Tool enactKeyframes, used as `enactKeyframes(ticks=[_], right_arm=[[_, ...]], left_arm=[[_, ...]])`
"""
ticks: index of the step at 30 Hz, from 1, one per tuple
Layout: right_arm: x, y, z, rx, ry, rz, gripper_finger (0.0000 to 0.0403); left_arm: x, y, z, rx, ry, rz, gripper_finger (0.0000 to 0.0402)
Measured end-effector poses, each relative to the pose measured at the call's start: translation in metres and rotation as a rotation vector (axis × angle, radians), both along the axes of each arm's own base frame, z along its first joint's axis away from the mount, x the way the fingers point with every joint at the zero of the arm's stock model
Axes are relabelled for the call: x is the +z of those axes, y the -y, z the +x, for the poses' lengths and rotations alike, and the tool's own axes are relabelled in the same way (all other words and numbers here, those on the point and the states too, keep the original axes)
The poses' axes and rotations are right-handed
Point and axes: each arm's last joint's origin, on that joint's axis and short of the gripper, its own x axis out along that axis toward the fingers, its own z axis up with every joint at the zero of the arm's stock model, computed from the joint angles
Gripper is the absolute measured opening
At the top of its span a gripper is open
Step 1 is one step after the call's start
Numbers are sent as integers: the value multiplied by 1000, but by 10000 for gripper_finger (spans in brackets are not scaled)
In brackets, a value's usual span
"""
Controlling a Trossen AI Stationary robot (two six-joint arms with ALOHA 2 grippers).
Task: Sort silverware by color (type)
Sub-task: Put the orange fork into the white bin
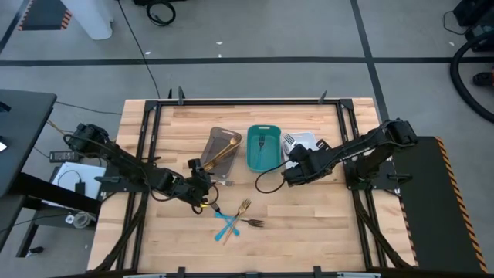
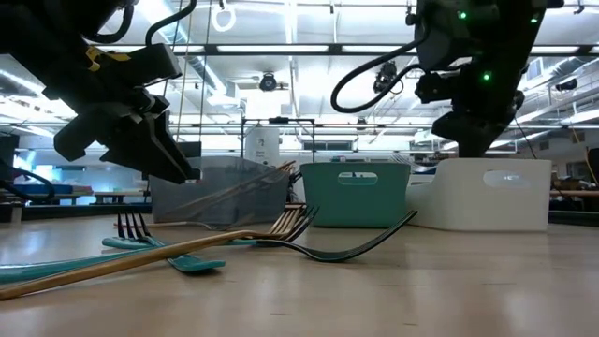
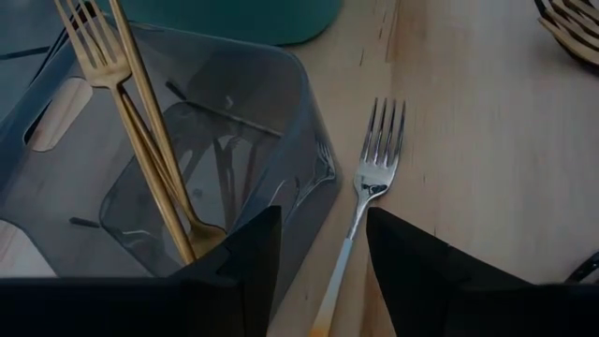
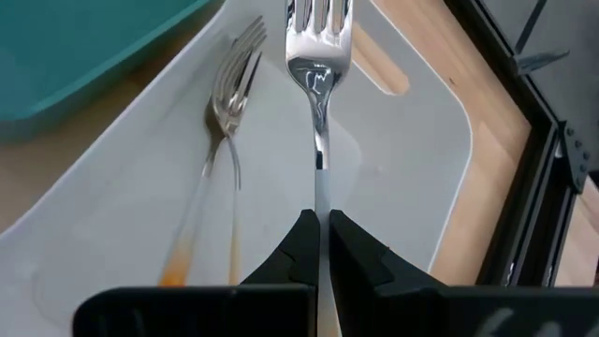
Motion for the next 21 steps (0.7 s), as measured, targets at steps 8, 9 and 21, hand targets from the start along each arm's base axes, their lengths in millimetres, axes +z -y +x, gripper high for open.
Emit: enactKeyframes(ticks=[8,9,21], right_arm=[[-1,7,3,-29,23,16,17],[-2,8,4,-24,32,18,17],[-30,20,-2,-45,62,86,17]], left_arm=[[0,0,0,3,3,-4,169],[0,0,0,3,3,-5,169],[0,0,0,4,3,-6,169]])
